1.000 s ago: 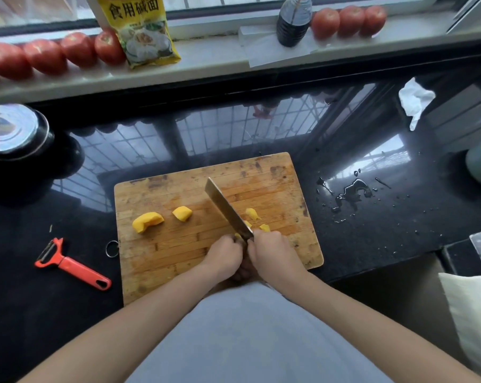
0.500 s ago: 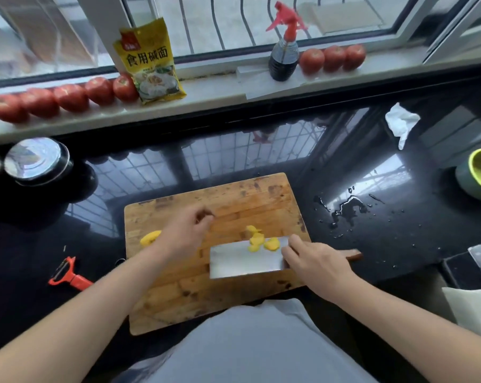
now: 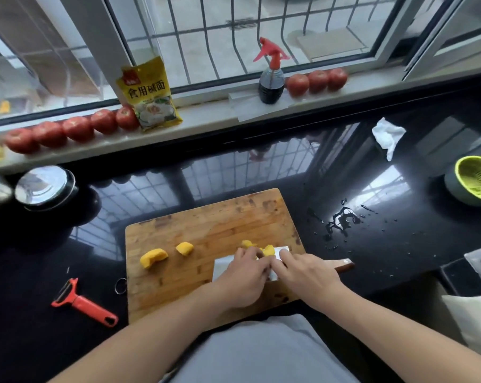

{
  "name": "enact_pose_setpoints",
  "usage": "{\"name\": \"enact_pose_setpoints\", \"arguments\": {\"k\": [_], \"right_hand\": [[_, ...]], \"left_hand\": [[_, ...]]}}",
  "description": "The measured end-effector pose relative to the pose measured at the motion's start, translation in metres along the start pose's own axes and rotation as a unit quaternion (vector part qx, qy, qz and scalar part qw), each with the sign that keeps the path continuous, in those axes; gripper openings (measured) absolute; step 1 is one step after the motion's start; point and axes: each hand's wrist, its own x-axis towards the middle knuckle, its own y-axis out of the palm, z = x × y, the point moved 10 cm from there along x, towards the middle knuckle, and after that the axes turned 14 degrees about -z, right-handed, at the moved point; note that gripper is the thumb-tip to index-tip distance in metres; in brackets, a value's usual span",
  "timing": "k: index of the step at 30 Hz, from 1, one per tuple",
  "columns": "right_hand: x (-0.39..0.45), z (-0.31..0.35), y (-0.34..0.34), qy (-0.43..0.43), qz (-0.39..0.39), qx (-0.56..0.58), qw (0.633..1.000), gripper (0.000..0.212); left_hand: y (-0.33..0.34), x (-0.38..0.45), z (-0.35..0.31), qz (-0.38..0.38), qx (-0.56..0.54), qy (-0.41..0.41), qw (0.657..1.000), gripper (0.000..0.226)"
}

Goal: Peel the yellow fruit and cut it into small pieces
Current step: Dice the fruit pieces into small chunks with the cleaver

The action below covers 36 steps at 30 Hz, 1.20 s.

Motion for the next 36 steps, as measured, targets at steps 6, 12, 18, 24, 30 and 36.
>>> {"name": "enact_pose_setpoints", "arguments": {"k": [6,12,18,24,30,36], "right_hand": [[0.000,-0.003,-0.006,-0.003,0.009,-0.003,1.000,0.019],[-0.001,-0.002,-0.010,-0.002,0.021,-0.005,1.000,0.022],[-0.009,0.007,-0.014,0.011,0.082,0.019,0.996,0.037],[-0.043,0.004,-0.010,0.196,0.189,0.163,0.948,0.021],[-0.035,0.017,0.010,0.359,0.232,0.282,0.859,0.023],[-0.032,-0.030,0.009,0.435,0.210,0.200,0.853,0.024]], "left_hand": [[-0.004,0.009,0.001,0.004,0.035,0.006,0.999,0.037],[-0.001,0.013,-0.008,-0.041,0.050,-0.009,0.998,0.026],[-0.022,0.025,0.015,-0.075,-0.008,-0.077,0.994,0.036],[-0.123,-0.007,0.101,-0.275,-0.144,-0.207,0.928,0.035],[-0.134,-0.051,0.173,-0.225,0.108,-0.193,0.949,0.040],[-0.103,-0.032,0.152,-0.103,0.199,-0.075,0.972,0.048]]}}
